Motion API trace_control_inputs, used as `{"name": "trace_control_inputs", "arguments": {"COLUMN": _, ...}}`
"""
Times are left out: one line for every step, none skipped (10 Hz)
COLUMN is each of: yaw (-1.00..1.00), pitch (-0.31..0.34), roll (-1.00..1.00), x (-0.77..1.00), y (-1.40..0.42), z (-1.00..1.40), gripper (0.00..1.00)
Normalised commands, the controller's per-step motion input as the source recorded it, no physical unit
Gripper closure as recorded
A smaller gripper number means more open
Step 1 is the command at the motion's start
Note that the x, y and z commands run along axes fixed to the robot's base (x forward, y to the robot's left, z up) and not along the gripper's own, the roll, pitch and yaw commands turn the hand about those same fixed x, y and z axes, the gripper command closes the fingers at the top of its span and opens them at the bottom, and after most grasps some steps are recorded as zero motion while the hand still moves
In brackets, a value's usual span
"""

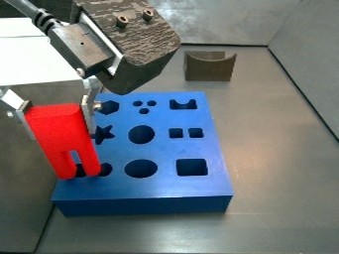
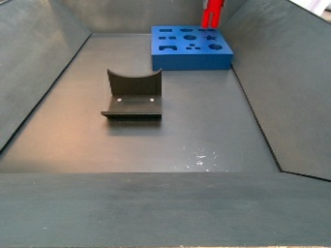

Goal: Pick up the square-circle object. Move up. Place the square-circle object on the fixture. Regrasp the square-circle object. Move to above the board. Insert the square-circle object.
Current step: Insert the square-circle object.

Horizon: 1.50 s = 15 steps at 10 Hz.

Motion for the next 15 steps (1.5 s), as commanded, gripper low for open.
{"name": "trace_control_inputs", "arguments": {"yaw": 0.00, "pitch": 0.000, "roll": 0.00, "x": 0.00, "y": 0.00, "z": -0.04, "gripper": 1.00}}
{"name": "trace_control_inputs", "arguments": {"yaw": -0.10, "pitch": -0.010, "roll": 0.00, "x": 0.15, "y": 0.00, "z": -0.04, "gripper": 1.00}}
{"name": "trace_control_inputs", "arguments": {"yaw": -0.20, "pitch": -0.054, "roll": 0.00, "x": 0.28, "y": 0.00, "z": -0.05, "gripper": 1.00}}
{"name": "trace_control_inputs", "arguments": {"yaw": -0.11, "pitch": -0.063, "roll": -0.02, "x": 0.20, "y": 0.00, "z": -0.07, "gripper": 1.00}}
{"name": "trace_control_inputs", "arguments": {"yaw": -0.05, "pitch": -0.063, "roll": -0.02, "x": 0.15, "y": 0.00, "z": -0.03, "gripper": 1.00}}
{"name": "trace_control_inputs", "arguments": {"yaw": 0.00, "pitch": -0.043, "roll": 0.00, "x": 0.10, "y": 0.00, "z": -0.03, "gripper": 1.00}}
{"name": "trace_control_inputs", "arguments": {"yaw": 0.00, "pitch": 0.000, "roll": 0.00, "x": 0.00, "y": 0.00, "z": -0.10, "gripper": 1.00}}
{"name": "trace_control_inputs", "arguments": {"yaw": 0.00, "pitch": -0.019, "roll": 0.00, "x": 0.00, "y": 0.00, "z": -0.07, "gripper": 1.00}}
{"name": "trace_control_inputs", "arguments": {"yaw": -0.05, "pitch": -0.041, "roll": 0.00, "x": 0.03, "y": 0.00, "z": -0.15, "gripper": 1.00}}
{"name": "trace_control_inputs", "arguments": {"yaw": -0.03, "pitch": -0.050, "roll": 0.00, "x": 0.00, "y": 0.00, "z": -0.20, "gripper": 1.00}}
{"name": "trace_control_inputs", "arguments": {"yaw": -0.05, "pitch": -0.050, "roll": 0.00, "x": 0.07, "y": 0.00, "z": -0.19, "gripper": 1.00}}
{"name": "trace_control_inputs", "arguments": {"yaw": -0.04, "pitch": -0.084, "roll": 0.00, "x": 0.02, "y": 0.00, "z": -0.24, "gripper": 1.00}}
{"name": "trace_control_inputs", "arguments": {"yaw": -0.05, "pitch": -0.077, "roll": 0.00, "x": 0.09, "y": 0.00, "z": -0.26, "gripper": 1.00}}
{"name": "trace_control_inputs", "arguments": {"yaw": -0.07, "pitch": -0.091, "roll": 0.00, "x": 0.16, "y": 0.00, "z": -0.33, "gripper": 1.00}}
{"name": "trace_control_inputs", "arguments": {"yaw": -0.07, "pitch": -0.120, "roll": 0.00, "x": 0.07, "y": 0.00, "z": -0.39, "gripper": 1.00}}
